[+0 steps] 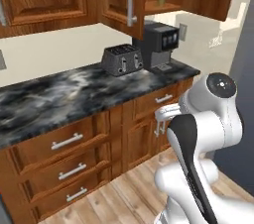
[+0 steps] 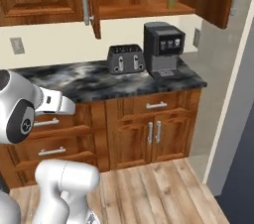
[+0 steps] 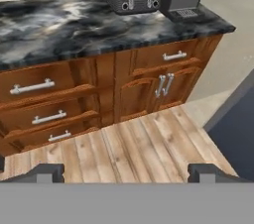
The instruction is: Move the condiment bottle and oil and vinegar bottle from the cabinet to the dining counter.
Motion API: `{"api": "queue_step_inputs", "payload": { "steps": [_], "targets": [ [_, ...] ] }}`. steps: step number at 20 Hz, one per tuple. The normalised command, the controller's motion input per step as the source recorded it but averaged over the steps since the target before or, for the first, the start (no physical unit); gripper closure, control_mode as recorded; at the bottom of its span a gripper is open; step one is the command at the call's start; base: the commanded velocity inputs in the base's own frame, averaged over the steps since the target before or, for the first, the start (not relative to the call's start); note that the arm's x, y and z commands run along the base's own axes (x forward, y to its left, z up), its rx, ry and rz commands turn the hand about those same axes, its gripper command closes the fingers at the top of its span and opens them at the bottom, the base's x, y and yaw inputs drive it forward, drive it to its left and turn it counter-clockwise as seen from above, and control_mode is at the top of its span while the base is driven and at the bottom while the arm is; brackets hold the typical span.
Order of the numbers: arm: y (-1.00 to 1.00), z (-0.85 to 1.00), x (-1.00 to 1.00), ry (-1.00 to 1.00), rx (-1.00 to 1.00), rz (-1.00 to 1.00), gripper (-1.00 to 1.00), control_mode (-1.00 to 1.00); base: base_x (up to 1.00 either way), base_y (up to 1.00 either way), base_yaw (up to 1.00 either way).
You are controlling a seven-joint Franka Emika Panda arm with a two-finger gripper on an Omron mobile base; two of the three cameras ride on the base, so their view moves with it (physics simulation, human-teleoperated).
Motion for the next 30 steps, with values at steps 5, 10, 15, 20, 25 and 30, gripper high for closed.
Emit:
{"api": "queue_step_inputs", "payload": {
  "steps": [5,10,15,20,25,30],
  "targets": [
    [0.0,0.0,0.0,0.0,0.0,0.0,-1.0,1.0,0.38,-0.99,0.15],
    [0.0,0.0,0.0,0.0,0.0,0.0,-1.0,1.0,0.59,-0.9,0.19],
    [0.0,0.0,0.0,0.0,0.0,0.0,-1.0,1.0,0.85,-0.61,0.23],
    [0.0,0.0,0.0,0.0,0.0,0.0,-1.0,1.0,1.0,-0.25,0.32],
    [0.0,0.0,0.0,0.0,0.0,0.0,-1.0,1.0,1.0,-0.21,0.38],
    [0.0,0.0,0.0,0.0,0.0,0.0,-1.0,1.0,1.0,-0.22,0.39]
  ]
}}
